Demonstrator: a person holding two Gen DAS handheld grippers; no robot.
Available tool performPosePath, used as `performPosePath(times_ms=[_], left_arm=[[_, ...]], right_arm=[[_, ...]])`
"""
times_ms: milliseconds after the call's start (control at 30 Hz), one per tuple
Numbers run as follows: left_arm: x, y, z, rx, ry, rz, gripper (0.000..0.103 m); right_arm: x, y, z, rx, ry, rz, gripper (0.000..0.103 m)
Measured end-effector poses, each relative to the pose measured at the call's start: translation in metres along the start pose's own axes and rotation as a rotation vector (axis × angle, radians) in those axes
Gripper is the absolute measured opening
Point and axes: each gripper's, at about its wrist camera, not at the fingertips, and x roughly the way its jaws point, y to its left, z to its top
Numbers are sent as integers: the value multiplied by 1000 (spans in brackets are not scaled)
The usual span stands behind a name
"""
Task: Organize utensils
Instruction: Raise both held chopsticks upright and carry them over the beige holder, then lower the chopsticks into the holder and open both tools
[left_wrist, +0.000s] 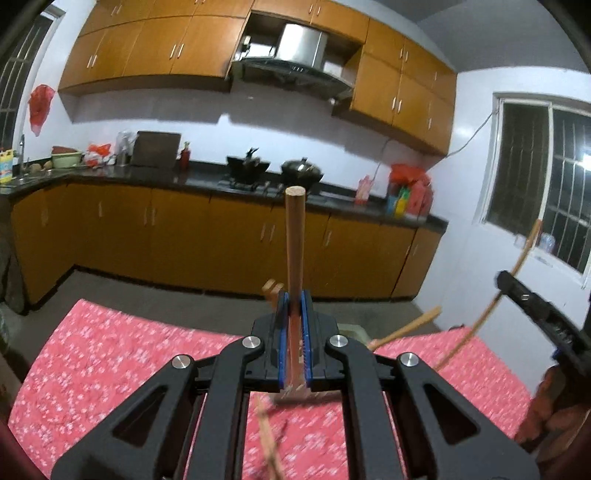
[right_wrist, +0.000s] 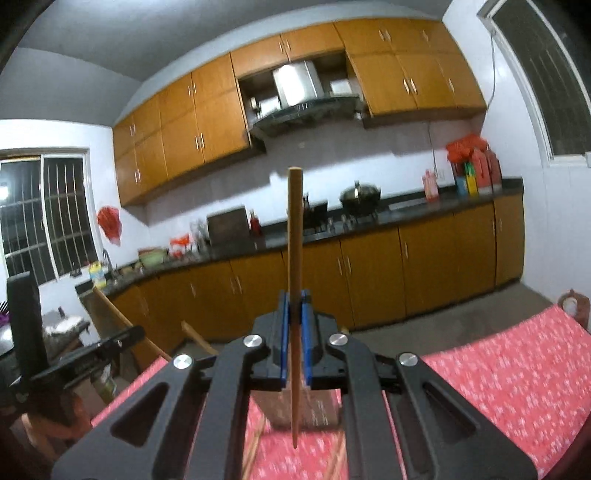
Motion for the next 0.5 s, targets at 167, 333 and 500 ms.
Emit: performPosePath(times_ms=[167, 333, 500], left_arm=[[7, -15, 21, 11, -68, -7, 7], [22, -17, 28, -12, -95, 4, 7], [39, -15, 26, -7, -114, 39, 7]], right_arm=[[24, 8, 18, -1, -118, -23, 8], [58, 11, 14, -27, -135, -58, 7], [85, 13, 0, -57, -101, -91, 7]])
